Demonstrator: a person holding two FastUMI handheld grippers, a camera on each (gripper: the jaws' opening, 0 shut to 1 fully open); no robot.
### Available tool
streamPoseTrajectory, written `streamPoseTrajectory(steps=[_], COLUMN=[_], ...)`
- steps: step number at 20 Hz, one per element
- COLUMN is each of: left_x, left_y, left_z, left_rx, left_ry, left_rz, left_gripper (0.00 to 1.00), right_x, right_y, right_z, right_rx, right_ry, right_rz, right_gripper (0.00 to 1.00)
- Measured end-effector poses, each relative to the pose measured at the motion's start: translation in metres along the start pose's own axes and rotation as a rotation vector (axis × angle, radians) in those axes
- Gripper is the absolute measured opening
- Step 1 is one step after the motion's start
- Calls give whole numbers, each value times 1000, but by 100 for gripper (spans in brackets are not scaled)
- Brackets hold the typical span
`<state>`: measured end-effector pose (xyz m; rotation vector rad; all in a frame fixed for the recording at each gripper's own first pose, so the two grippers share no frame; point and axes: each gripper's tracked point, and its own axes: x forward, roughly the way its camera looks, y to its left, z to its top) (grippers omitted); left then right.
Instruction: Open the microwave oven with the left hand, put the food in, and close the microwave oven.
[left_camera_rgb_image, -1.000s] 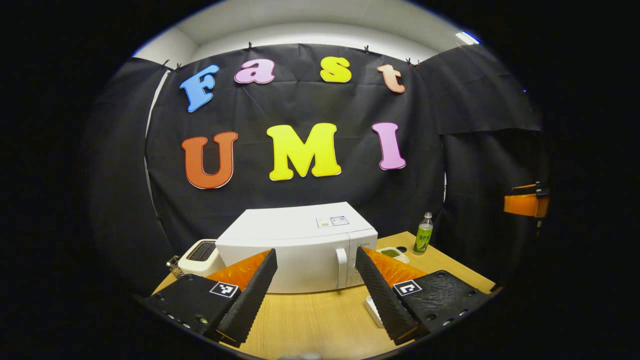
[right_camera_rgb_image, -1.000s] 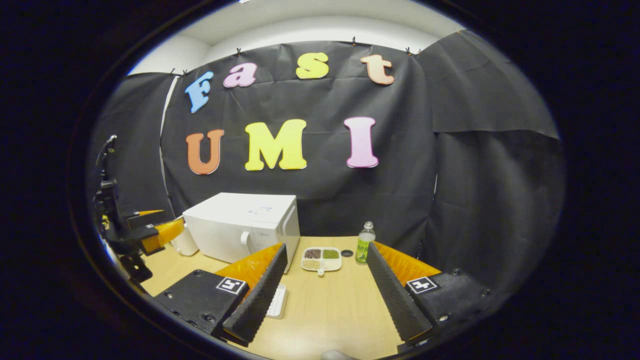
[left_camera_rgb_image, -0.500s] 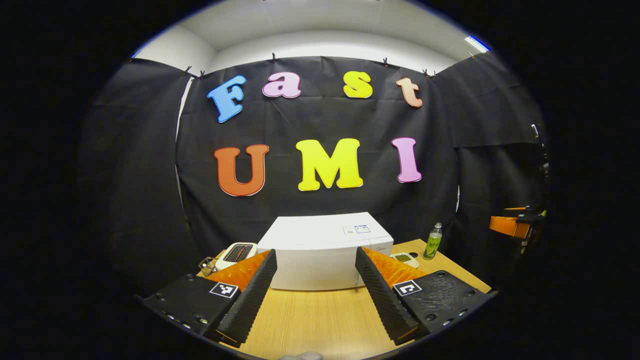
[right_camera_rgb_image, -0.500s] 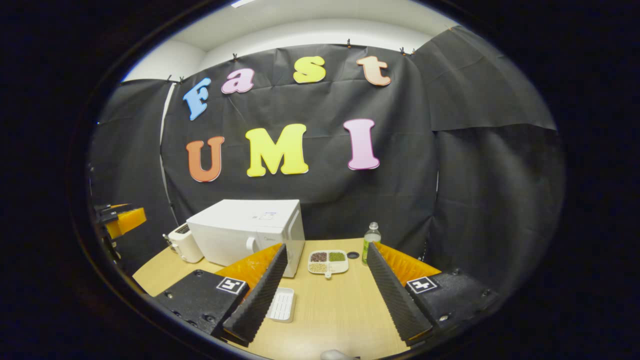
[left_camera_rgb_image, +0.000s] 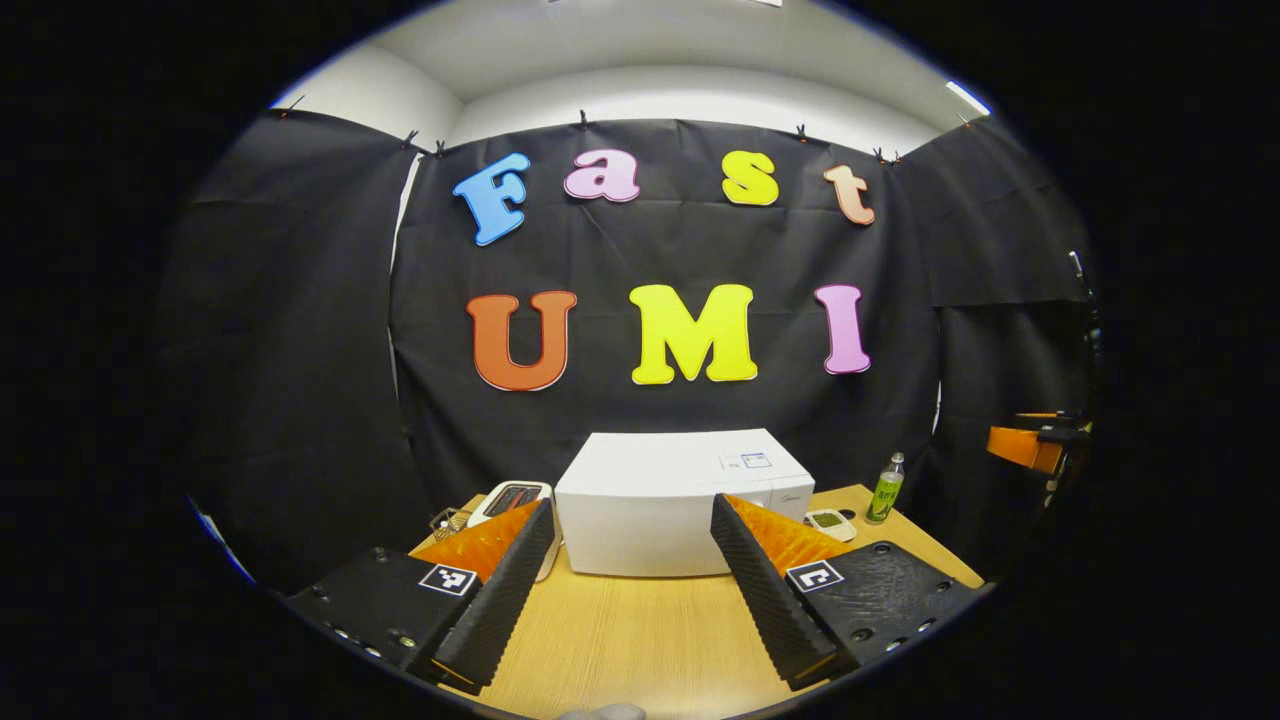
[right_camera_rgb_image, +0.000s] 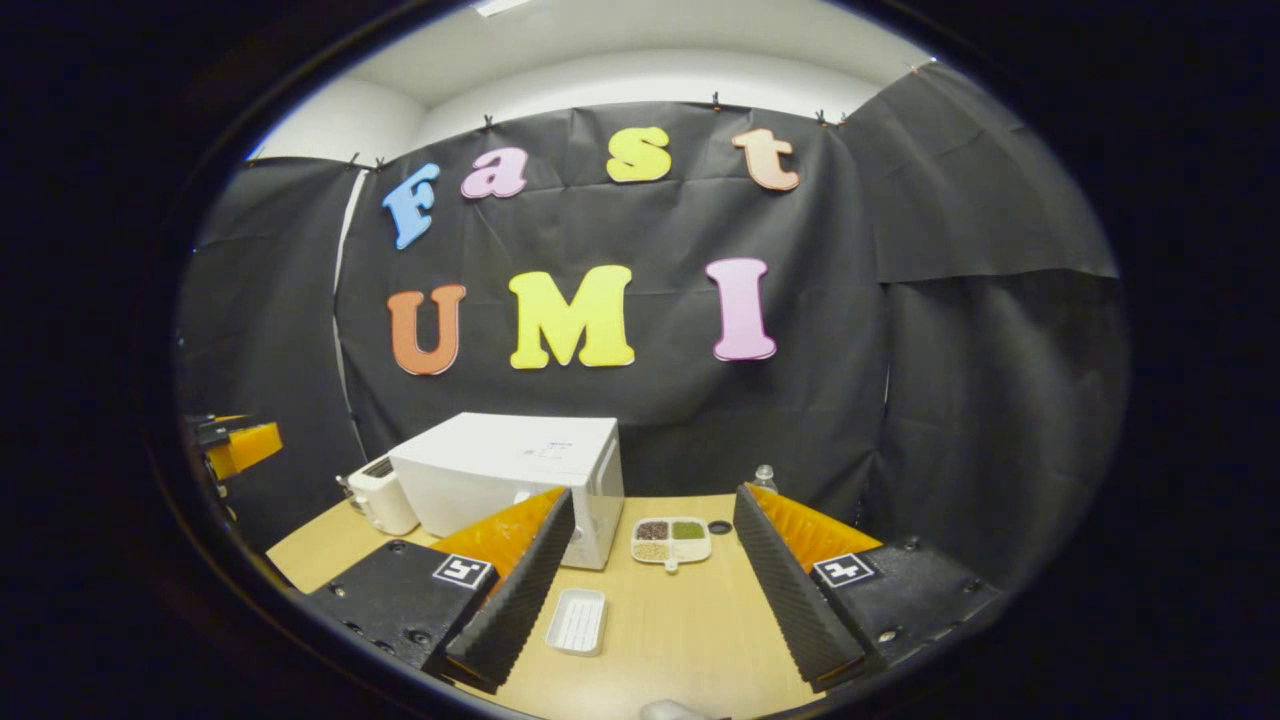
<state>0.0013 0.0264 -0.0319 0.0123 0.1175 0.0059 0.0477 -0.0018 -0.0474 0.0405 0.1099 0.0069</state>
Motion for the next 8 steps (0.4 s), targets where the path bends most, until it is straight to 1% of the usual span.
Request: streamPoseTrajectory(steps=[1, 2, 3, 5, 6, 7, 8], left_x=[-1, -1, -2, -4, -5, -5, -5], left_y=[1, 2, 2, 3, 4, 4, 1], left_z=[1, 1, 2, 5, 5, 6, 7], left_rx=[-1, -3, -5, -5, -5, -6, -10], left_ry=[-5, -5, -7, -15, -16, -17, -19], left_rz=[1, 3, 0, -2, -3, -5, -7], left_gripper=[96, 96, 96, 96, 96, 96, 89], right_x=[0, -2, -2, -3, -4, -5, -7], right_y=[3, 5, 7, 13, 14, 15, 17], right_z=[1, 2, 6, 10, 12, 15, 17], right_rx=[-3, -9, -12, -12, -8, -3, 4], right_ry=[1, -4, -11, -22, -30, -36, -47], right_rz=[2, 5, 8, 16, 18, 25, 31], right_gripper=[93, 100, 94, 94, 100, 94, 100])
